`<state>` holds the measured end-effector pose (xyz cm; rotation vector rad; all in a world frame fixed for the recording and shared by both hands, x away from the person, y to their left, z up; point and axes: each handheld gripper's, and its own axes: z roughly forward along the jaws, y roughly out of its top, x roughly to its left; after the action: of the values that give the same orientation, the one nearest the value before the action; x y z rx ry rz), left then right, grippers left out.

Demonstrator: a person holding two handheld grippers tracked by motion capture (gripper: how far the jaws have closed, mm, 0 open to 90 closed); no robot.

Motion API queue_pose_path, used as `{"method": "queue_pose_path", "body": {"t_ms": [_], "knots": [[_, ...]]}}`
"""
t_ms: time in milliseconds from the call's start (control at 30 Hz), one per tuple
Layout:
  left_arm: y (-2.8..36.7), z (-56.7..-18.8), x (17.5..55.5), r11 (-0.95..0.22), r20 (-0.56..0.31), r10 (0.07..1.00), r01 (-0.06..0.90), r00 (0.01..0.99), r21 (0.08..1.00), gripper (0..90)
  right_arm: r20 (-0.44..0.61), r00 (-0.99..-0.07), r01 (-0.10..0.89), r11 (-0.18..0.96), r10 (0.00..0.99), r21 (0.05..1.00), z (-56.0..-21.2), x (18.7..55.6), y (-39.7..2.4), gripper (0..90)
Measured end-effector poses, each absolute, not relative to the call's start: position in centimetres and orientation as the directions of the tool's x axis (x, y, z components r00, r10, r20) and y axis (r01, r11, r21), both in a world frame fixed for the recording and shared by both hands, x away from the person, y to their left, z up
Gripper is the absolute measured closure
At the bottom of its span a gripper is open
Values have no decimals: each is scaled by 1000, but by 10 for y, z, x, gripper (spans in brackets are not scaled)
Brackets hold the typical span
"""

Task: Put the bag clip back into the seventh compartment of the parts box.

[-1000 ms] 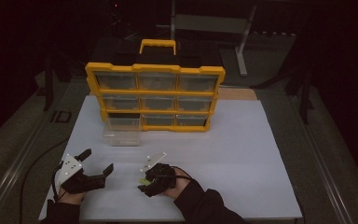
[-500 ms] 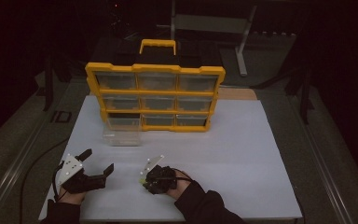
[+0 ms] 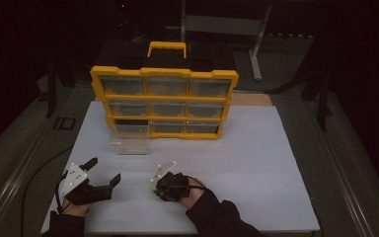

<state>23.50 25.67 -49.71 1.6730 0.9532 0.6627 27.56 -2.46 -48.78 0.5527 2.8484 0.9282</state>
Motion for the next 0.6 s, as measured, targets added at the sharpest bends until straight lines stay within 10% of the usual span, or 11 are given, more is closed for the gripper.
{"method": "queue_pose_path", "body": {"t_ms": [600], "knots": [[255,-496,234,-129,-28,837,245,547,961,13,20,-923,301,689,384,659,-403,302,-52,789]]}}
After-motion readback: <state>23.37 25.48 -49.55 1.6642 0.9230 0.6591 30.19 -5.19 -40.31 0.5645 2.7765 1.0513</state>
